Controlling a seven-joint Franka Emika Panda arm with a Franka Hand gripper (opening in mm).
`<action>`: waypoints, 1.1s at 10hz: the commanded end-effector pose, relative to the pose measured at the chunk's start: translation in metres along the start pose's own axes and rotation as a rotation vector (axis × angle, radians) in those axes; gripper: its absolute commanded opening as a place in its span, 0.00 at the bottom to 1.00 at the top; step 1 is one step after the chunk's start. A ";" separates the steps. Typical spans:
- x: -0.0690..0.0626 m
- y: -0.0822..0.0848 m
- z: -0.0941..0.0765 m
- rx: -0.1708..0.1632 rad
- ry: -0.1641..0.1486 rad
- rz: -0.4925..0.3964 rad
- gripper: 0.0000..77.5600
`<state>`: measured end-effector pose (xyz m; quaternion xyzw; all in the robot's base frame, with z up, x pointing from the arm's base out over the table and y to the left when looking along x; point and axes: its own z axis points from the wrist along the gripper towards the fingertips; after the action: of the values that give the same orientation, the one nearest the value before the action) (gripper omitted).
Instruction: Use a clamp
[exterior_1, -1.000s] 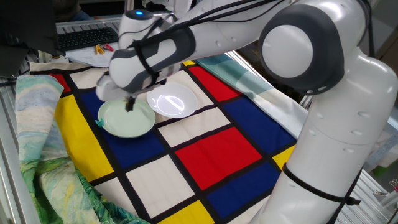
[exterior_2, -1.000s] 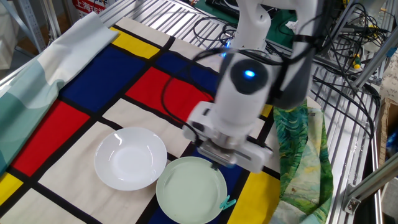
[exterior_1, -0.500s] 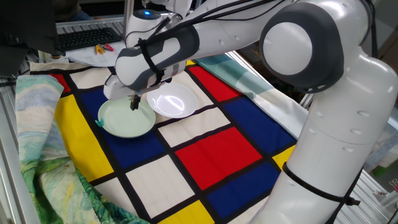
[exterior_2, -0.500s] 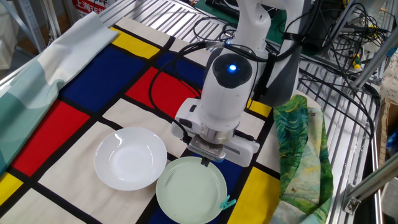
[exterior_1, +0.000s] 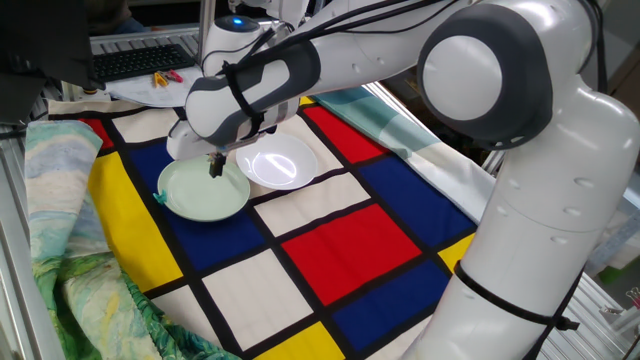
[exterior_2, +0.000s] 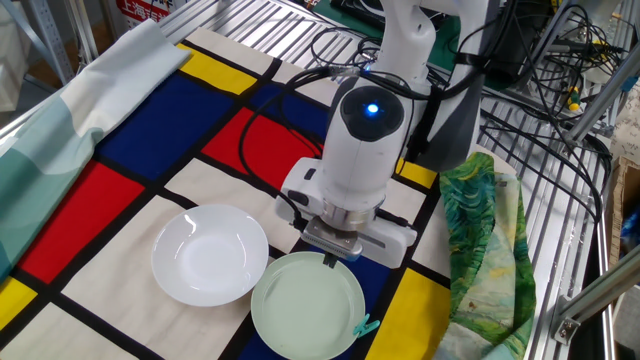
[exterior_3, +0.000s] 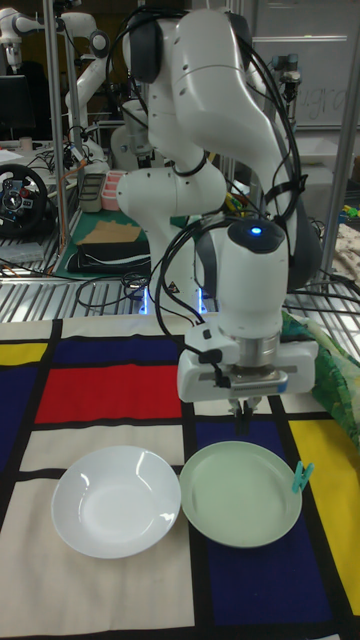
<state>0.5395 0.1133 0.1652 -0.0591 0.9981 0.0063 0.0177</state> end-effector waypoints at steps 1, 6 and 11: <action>-0.001 0.000 -0.002 0.035 0.008 0.253 0.01; -0.001 0.000 -0.002 0.043 -0.015 0.294 0.01; 0.010 -0.093 -0.040 0.047 0.022 0.109 0.01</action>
<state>0.5381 0.0737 0.1831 0.0613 0.9980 -0.0124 0.0125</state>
